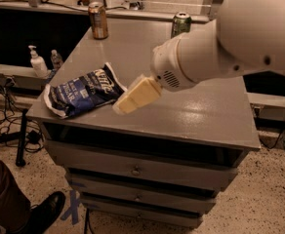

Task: Pick blue chip bag

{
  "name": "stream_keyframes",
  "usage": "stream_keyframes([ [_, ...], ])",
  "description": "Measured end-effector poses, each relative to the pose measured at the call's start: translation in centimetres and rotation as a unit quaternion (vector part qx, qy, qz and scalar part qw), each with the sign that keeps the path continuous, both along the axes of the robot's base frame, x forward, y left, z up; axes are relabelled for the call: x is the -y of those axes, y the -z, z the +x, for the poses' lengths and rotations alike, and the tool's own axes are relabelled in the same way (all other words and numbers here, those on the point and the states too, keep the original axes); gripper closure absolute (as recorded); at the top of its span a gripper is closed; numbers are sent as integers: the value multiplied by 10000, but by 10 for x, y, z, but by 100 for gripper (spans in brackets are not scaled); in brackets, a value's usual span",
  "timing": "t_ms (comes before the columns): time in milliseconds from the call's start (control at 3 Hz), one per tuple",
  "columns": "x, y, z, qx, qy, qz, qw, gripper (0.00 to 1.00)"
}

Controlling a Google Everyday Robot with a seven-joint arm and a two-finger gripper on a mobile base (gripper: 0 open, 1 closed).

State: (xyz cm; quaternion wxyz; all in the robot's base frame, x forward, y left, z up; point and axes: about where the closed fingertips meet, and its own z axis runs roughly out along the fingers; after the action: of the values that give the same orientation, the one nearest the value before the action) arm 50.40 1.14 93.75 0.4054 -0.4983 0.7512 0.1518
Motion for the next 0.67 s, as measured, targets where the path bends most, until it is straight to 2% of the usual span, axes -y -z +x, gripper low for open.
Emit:
stream_keyframes([
  [667,-42,54,56,75,145,368,9992,0],
])
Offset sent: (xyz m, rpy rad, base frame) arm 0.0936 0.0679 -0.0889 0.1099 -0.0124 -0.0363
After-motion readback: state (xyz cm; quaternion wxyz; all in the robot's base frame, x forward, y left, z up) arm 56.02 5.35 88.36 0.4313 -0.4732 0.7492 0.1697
